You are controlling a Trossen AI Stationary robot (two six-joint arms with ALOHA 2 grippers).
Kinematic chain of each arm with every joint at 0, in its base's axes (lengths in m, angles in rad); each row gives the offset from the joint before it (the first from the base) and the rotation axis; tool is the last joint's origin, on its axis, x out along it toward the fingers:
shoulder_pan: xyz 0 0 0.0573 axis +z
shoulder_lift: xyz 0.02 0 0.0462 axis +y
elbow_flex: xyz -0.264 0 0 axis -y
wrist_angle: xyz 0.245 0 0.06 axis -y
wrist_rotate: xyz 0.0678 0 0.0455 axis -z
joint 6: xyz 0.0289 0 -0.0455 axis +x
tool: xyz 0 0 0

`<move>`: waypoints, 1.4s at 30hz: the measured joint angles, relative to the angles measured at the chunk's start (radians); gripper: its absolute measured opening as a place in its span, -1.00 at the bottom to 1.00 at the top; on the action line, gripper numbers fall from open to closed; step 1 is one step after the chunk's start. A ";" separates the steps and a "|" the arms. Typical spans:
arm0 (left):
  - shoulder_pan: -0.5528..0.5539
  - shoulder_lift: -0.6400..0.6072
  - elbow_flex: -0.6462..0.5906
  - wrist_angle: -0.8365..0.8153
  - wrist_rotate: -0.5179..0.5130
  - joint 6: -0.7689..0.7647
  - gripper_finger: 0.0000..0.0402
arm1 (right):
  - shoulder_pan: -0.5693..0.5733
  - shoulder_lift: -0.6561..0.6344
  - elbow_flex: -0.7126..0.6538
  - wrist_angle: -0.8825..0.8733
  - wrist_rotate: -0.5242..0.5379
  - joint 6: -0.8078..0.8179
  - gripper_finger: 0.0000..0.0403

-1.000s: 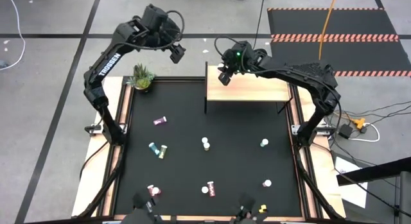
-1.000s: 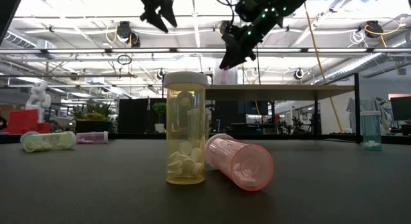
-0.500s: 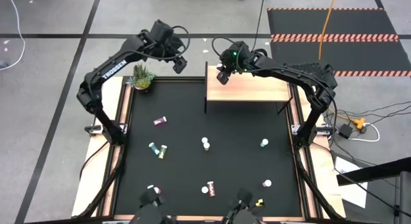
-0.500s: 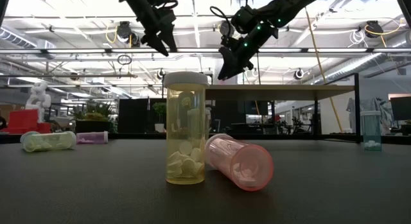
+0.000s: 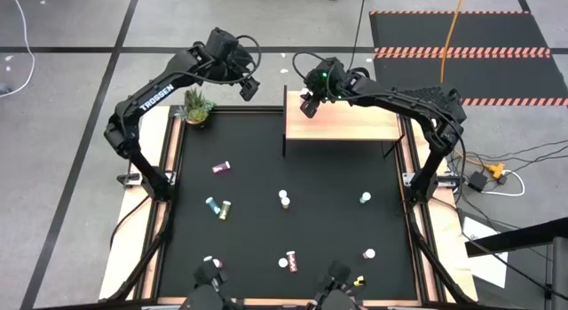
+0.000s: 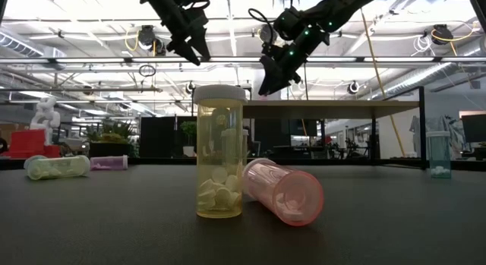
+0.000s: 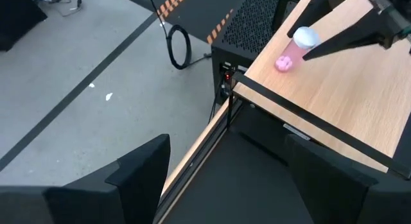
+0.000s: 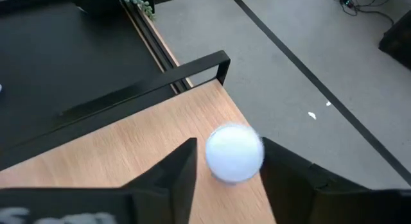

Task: Pick and place medicine bottles onto shelf by color
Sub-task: Put the top left violet pill bottle on the shelf, then put the top left yellow pill bottle on the shelf

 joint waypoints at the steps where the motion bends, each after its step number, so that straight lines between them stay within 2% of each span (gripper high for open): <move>1: 0.000 0.000 0.000 0.000 0.000 -0.006 0.53 | 0.000 0.001 0.000 0.000 0.000 0.006 -0.16; 6: 0.000 -0.006 0.000 -0.001 -0.001 -0.021 0.54 | -0.004 -0.001 0.000 0.008 0.001 0.024 0.07; 11: -0.004 -0.034 0.000 -0.001 -0.001 -0.021 0.53 | -0.006 -0.018 0.000 0.019 0.003 0.028 0.21; 18: -0.004 -0.097 0.000 0.000 -0.015 -0.029 0.53 | -0.007 -0.111 -0.001 0.016 0.009 0.041 0.23; 27: -0.083 -0.103 0.000 0.025 0.003 -0.097 0.53 | 0.036 -0.346 -0.017 -0.073 0.032 0.097 0.23; 33: -0.174 -0.105 0.000 0.117 -0.100 -0.182 0.53 | 0.127 -0.584 -0.215 -0.062 0.038 0.192 0.23; 38: -0.280 -0.105 -0.001 0.111 -0.175 -0.263 0.53 | 0.228 -0.780 -0.408 -0.063 0.166 0.271 0.23; 42: -0.409 -0.107 -0.069 0.139 -0.309 -0.355 0.53 | 0.313 -0.871 -0.520 -0.064 0.219 0.327 0.23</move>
